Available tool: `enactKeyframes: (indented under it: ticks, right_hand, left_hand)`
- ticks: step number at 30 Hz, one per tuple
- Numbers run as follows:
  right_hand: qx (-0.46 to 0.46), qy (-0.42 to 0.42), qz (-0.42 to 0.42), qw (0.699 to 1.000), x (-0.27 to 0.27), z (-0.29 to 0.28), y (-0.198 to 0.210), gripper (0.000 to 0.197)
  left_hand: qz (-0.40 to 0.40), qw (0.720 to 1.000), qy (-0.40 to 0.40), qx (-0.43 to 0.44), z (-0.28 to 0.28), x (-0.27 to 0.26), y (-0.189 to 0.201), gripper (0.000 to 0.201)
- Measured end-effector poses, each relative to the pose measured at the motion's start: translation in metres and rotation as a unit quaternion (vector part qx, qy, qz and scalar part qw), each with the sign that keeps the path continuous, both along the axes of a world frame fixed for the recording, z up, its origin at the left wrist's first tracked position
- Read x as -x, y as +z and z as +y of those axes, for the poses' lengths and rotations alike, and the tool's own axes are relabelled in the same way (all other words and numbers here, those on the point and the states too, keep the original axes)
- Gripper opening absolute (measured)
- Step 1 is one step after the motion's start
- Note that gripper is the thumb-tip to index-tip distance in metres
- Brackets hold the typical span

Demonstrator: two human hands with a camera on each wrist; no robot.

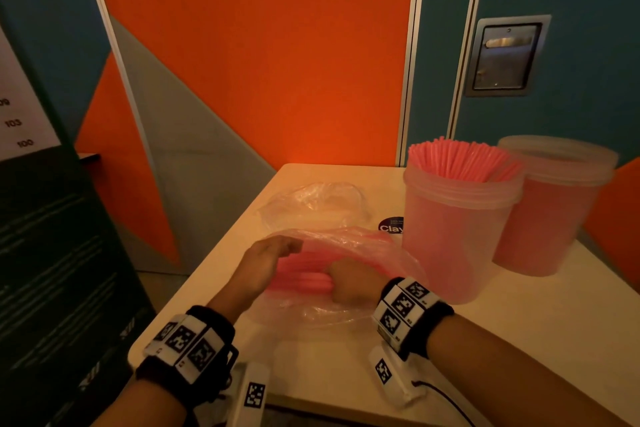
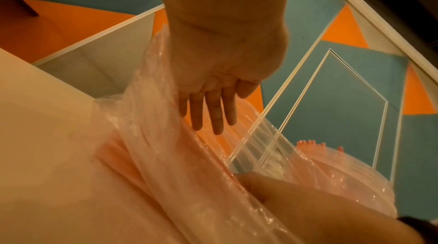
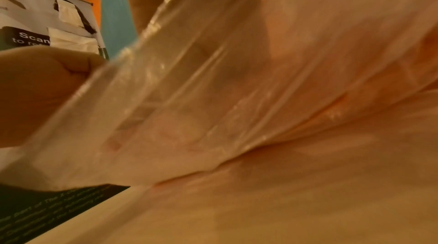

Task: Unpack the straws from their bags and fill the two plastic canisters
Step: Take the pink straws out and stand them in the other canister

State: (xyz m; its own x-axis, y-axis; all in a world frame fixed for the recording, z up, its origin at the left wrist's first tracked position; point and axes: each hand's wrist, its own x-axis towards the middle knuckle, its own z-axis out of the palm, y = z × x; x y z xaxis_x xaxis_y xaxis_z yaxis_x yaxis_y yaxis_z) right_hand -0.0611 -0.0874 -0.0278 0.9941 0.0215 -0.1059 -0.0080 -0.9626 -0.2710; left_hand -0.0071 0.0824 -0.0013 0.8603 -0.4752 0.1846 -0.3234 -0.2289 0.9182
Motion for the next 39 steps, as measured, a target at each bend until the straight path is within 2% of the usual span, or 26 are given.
enactKeyframes:
  ticks: [4,7,9,11,13,15,17,20,24,29,30,32,35,37,39]
  right_hand:
    - [-0.152,0.085,-0.034,0.984,0.014,-0.003,0.008,0.052]
    - [-0.133,0.067,-0.039,0.988,0.019,-0.01,0.015,0.039]
    - [-0.118,0.053,-0.05,0.99,0.019,-0.017,0.019,0.035]
    - [-0.156,0.048,-0.052,0.985,0.024,-0.02,0.027,0.032]
    - [-0.241,0.048,-0.061,0.967,0.032,-0.023,0.036,0.024]
    - [-0.344,0.046,-0.097,0.933,0.042,-0.023,0.048,0.02]
    - [-0.447,0.027,-0.141,0.883,0.052,-0.022,0.06,0.016]
    - [-0.571,-0.007,-0.229,0.789,0.065,-0.025,0.075,0.018]
    - [-0.638,-0.061,-0.294,0.709,0.083,-0.033,0.077,0.02]
    - [-0.727,-0.164,-0.327,0.582,0.104,-0.04,0.056,0.017]
    - [-0.735,-0.177,-0.332,0.564,0.108,-0.04,0.053,0.018]
    - [-0.739,-0.188,-0.335,0.554,0.112,-0.038,0.047,0.021]
    - [-0.733,-0.199,-0.307,0.573,0.112,-0.034,0.039,0.017]
    - [-0.731,-0.201,-0.286,0.586,0.109,-0.031,0.034,0.015]
    - [-0.729,-0.203,-0.271,0.595,0.105,-0.028,0.029,0.014]
  left_hand:
    - [0.003,1.0,0.002,0.029,0.002,-0.001,0.0,0.051]
    - [-0.017,0.999,0.044,0.022,0.005,-0.008,-0.004,0.065]
    - [0.013,0.997,0.068,0.016,0.009,-0.014,-0.006,0.067]
    - [0.055,0.995,0.064,0.05,0.011,-0.016,-0.01,0.063]
    - [0.032,0.997,0.067,0.037,0.011,-0.012,-0.011,0.047]
    - [-0.059,0.995,0.057,-0.051,0.005,-0.004,-0.012,0.023]
    - [-0.126,0.981,0.024,-0.145,-0.005,0.004,-0.015,0.02]
    - [-0.156,0.963,-0.013,-0.222,-0.025,0.014,-0.016,0.018]
    - [-0.17,0.948,-0.034,-0.267,-0.055,0.021,-0.016,0.026]
    - [-0.209,0.892,-0.08,-0.393,-0.088,0.028,-0.024,0.035]
    - [-0.213,0.883,-0.09,-0.409,-0.093,0.028,-0.026,0.037]
    - [-0.197,0.871,-0.102,-0.438,-0.101,0.026,-0.031,0.046]
    - [-0.171,0.856,-0.1,-0.478,-0.109,0.024,-0.038,0.06]
    - [-0.199,0.835,-0.096,-0.504,-0.113,0.023,-0.04,0.054]
    - [-0.215,0.826,-0.096,-0.512,-0.114,0.02,-0.041,0.043]
